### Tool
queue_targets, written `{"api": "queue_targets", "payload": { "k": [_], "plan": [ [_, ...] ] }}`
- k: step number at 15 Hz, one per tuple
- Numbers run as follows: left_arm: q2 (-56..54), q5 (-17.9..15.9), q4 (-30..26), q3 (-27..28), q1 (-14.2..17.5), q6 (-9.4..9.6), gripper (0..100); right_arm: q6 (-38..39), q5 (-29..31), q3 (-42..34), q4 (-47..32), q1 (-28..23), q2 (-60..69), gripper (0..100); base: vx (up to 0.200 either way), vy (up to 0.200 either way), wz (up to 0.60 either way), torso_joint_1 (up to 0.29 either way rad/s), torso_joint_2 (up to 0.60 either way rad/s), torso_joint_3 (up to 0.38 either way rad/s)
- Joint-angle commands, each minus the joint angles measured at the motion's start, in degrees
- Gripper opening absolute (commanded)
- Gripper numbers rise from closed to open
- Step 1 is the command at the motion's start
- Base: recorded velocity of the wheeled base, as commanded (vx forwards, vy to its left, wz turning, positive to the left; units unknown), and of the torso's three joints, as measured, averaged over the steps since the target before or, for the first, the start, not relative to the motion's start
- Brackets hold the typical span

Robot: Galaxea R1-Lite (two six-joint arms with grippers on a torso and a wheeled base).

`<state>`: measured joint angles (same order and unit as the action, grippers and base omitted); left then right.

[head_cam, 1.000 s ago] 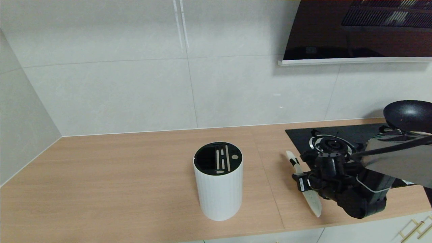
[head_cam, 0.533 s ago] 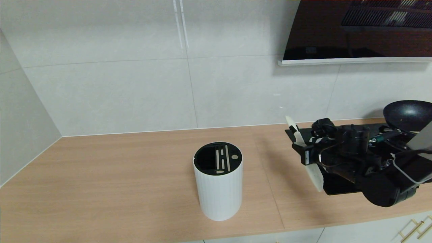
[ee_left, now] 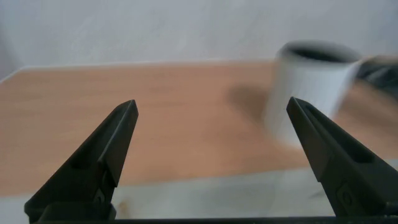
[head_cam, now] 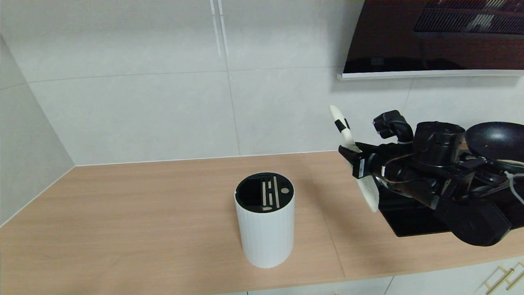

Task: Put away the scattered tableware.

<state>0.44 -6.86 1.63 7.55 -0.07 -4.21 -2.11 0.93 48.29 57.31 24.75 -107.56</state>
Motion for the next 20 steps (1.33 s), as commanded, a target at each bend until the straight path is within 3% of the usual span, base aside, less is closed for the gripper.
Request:
{"api": "queue_targets", "payload": {
  "k": [1,2,3,4,5,6,7,8,10,11,12,13,14,15,16,17,20],
  "plan": [
    [11.16,-11.51,-5.06,15.04,-0.81,-1.6,100,0.0,0.04,2.6,0.08,1.36,1.39,0,0.0,0.0,0.0,0.0,0.0,0.0],
    [21.01,-17.57,-7.87,23.22,-0.89,-1.42,100,0.0,0.13,4.8,-0.35,2.94,1.3,0,0.0,0.0,0.0,0.0,0.0,0.0],
    [25.84,-19.86,-8.58,25.59,-1.07,-1.42,100,0.0,0.13,5.5,-0.88,3.73,1.39,0,0.0,0.0,0.0,0.0,0.0,0.0],
    [38.67,-24.16,-8.4,28.05,-1.33,-1.33,100,0.0,0.39,5.85,-1.59,5.66,2.0,0,0.0,0.0,0.0,0.0,0.0,0.0],
    [47.02,-25.48,-7.79,28.66,-2.83,-1.07,100,-0.09,1.45,4.97,-1.59,6.98,3.06,0,0.0,0.0,0.0,0.0,0.0,0.0],
    [55.46,-25.39,-4.62,28.93,-6.52,-0.19,100,0.0,3.12,3.22,-1.76,8.92,4.37,0,0.0,0.0,0.0,0.0,0.0,0.0],
    [62.23,-25.39,1.79,28.84,-8.01,-0.63,100,-0.09,4.08,2.25,-1.76,10.94,5.08,0,0.0,0.0,0.0,0.0,0.0,0.0],
    [68.12,-25.3,9.88,28.75,-8.45,-2.56,100,-0.09,4.87,2.07,-1.85,12.96,6.04,0,0.0,0.0,0.0,0.0,0.0,0.0],
    [76.2,-25.13,22.45,28.75,-13.02,-9.86,100,-0.09,6.28,1.72,-2.02,15.77,6.4,0,0.0,0.0,0.0,0.0,0.0,0.0],
    [80.68,-25.13,31.85,28.84,-16.89,-19.17,100,-0.09,8.13,1.46,-2.11,18.5,6.04,0,0.0,0.0,0.0,0.0,0.0,0.0],
    [83.76,-24.87,38.88,28.75,-20.14,-25.76,100,-0.09,9.36,1.2,-2.11,20.34,5.43,0,0.0,0.0,0.0,0.0,0.0,0.0],
    [86.31,-23.99,44.95,28.58,-22.43,-30.34,100,-0.09,10.5,0.93,-2.11,22.27,4.99,0,0.0,0.0,0.0,0.0,0.0,0.0],
    [89.03,-21.96,49.96,27.96,-25.15,-32.62,100,-0.09,11.29,0.76,-2.2,23.77,4.55,0,0.0,0.0,0.0,0.0,0.0,0.0],
    [90.88,-20.03,52.51,27.35,-26.73,-32.62,100,-0.09,11.73,0.67,-2.11,24.65,4.2,0,0.0,0.0,0.0,0.0,0.0,0.0],
    [95.36,-14.85,57.52,25.94,-30.95,-32.44,100,-0.09,13.22,0.76,-2.11,26.05,3.32,0,0.0,0.0,0.0,0.0,0.0,0.0],
    [98.44,-12.47,60.33,25.94,-33.85,-32.44,100,-0.09,13.93,0.67,-2.11,26.49,2.97,0,0.0,0.0,0.0,0.0,0.0,0.0],
    [102.48,-11.77,68.06,25.76,-36.4,-32.44,100,-0.09,15.07,-0.12,-2.11,28.43,3.41,0,0.0,0.0,0.0,0.0,0.0,0.0]
  ]
}}
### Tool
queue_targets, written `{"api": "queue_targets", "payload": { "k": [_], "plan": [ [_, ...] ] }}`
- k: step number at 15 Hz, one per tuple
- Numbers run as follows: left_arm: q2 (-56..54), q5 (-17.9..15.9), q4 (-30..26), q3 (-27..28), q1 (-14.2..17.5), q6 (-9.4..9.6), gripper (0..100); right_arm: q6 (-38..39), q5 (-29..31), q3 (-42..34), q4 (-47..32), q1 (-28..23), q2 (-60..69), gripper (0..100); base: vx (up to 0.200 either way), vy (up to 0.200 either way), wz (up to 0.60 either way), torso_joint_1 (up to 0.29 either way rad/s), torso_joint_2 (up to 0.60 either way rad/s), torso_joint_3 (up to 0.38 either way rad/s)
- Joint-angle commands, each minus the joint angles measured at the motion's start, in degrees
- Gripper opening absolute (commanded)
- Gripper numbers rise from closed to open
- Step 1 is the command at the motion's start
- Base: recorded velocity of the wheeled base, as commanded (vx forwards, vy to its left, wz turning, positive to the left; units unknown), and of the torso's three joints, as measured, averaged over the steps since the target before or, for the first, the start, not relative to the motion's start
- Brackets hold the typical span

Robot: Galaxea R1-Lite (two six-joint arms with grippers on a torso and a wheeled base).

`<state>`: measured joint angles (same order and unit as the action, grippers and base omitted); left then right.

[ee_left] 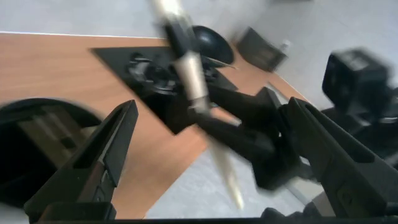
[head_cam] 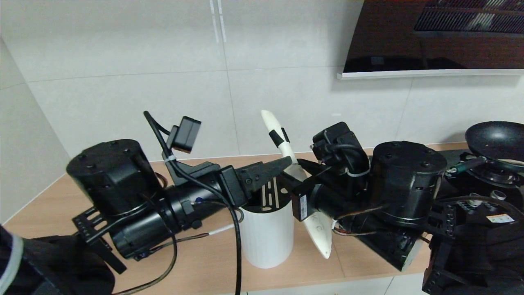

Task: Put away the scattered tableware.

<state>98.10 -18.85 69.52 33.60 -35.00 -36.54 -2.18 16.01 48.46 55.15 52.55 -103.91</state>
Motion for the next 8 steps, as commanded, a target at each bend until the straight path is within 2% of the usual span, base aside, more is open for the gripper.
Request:
{"api": "queue_targets", "payload": {
  "k": [1,8],
  "plan": [
    [5.96,0.3,2.99,-0.37,-1.39,-0.12,100,-0.02,0.17,-0.91,0.05,1.76,0.2,0,0.0,0.0,0.0,0.0,0.0,0.0],
    [2.54,0.21,4.31,-0.02,1.95,0.15,100,-1.33,0.25,-3.46,0.05,3.7,1.17,0,0.0,0.0,0.0,0.0,0.0,0.0]
  ]
}}
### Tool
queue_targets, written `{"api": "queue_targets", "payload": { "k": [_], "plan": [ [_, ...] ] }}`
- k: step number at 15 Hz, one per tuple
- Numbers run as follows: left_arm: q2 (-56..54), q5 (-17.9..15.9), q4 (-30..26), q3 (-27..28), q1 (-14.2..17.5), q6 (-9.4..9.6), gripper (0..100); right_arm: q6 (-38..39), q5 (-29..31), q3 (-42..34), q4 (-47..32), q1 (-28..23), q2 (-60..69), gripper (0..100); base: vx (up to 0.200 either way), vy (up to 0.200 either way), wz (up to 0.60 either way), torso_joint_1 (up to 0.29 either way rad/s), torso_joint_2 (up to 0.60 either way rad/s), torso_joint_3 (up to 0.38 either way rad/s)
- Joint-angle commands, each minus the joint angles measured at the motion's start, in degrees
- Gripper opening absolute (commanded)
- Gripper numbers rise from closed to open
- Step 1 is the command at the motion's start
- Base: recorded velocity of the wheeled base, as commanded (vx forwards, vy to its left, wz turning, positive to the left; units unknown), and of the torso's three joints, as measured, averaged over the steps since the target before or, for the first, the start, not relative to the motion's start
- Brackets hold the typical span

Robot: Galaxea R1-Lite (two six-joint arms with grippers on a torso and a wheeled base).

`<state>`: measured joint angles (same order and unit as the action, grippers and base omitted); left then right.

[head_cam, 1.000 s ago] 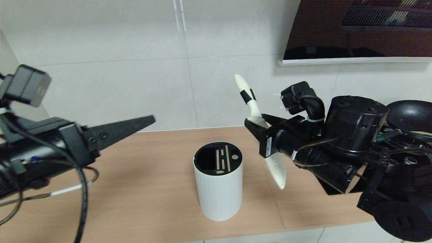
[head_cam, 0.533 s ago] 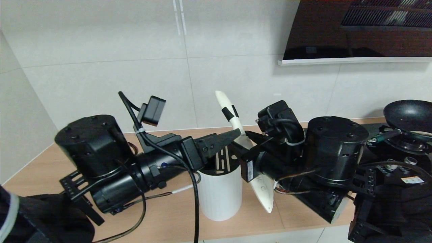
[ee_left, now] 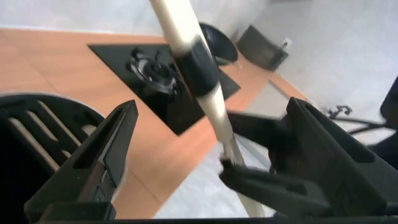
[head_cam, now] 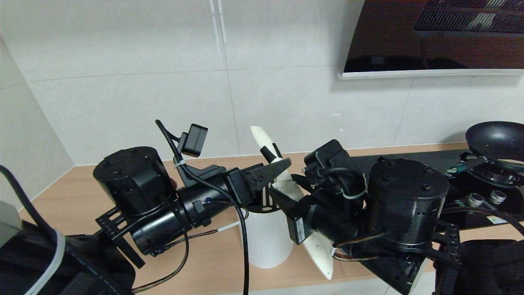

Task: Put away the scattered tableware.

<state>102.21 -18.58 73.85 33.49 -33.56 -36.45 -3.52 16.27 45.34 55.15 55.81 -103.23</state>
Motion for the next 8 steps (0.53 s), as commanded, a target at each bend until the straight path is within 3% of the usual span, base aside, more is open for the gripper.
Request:
{"api": "queue_targets", "payload": {
  "k": [1,8],
  "plan": [
    [-2.19,-0.14,-0.02,0.09,0.51,-0.02,100,0.01,-0.01,-0.78,0.05,1.32,0.66,0,0.0,0.0,0.0,0.0,0.0,0.0],
    [-2.71,-0.41,-0.02,-0.18,0.51,0.06,100,-0.34,-0.01,-1.39,0.05,2.38,0.93,0,0.0,0.0,0.0,0.0,0.0,0.0]
  ]
}}
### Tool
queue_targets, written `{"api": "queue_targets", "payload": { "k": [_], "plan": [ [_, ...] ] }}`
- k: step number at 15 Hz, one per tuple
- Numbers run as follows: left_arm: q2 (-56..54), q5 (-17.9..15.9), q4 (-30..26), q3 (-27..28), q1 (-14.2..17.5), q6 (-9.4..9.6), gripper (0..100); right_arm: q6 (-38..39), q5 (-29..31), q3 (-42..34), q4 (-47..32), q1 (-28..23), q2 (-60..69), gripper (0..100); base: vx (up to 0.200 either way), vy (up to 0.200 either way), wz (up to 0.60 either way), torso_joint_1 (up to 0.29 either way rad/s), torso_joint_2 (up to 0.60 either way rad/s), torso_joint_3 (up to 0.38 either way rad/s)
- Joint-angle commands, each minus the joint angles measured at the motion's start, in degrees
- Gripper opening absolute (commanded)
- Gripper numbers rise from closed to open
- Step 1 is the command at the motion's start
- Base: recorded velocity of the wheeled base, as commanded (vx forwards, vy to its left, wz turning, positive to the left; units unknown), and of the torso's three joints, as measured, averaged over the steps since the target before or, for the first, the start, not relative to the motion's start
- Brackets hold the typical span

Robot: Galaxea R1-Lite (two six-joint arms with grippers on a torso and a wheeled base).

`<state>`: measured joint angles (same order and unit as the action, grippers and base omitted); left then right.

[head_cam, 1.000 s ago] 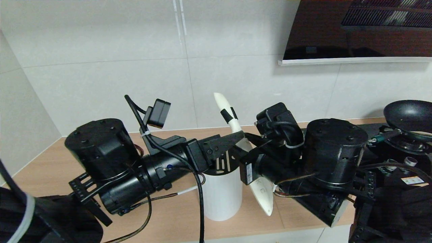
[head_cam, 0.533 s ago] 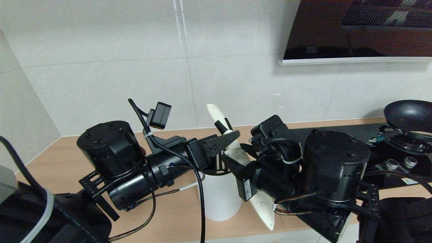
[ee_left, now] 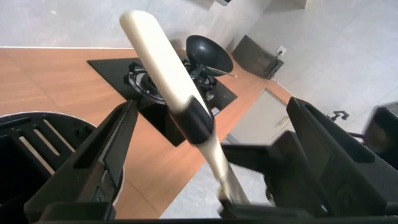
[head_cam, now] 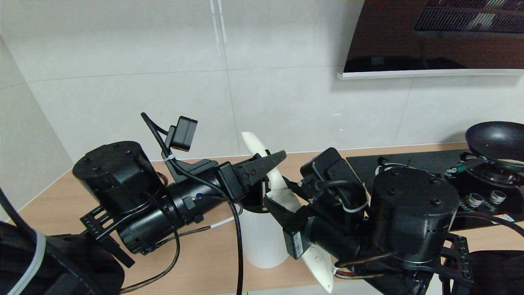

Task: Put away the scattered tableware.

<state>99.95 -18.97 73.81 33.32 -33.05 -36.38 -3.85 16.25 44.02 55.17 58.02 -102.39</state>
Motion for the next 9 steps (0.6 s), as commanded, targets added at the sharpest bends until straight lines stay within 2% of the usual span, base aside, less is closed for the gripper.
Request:
{"api": "queue_targets", "payload": {
  "k": [1,4,5,9],
  "plan": [
    [-0.37,-0.02,0.01,-0.09,-0.09,-0.01,100,-0.01,0.01,-0.25,0.02,0.26,0.08,0,0.0,0.0,0.0,0.0,0.0,0.0],
    [-0.28,-0.02,0.01,-0.18,-0.17,-0.01,100,-0.01,0.01,-0.25,0.02,0.43,0.0,0,0.0,0.0,0.0,0.0,0.0,0.0],
    [-0.28,-0.02,0.01,-0.18,-0.26,-0.01,0,-0.01,0.01,-0.25,0.02,0.52,0.0,0,0.0,0.0,0.0,0.0,0.0,0.0],
    [-0.11,-0.81,0.01,-0.62,-0.26,-0.01,0,-0.01,0.01,-0.34,0.11,1.05,0.08,0,0.0,0.0,0.0,0.0,0.0,0.0]
  ]
}}
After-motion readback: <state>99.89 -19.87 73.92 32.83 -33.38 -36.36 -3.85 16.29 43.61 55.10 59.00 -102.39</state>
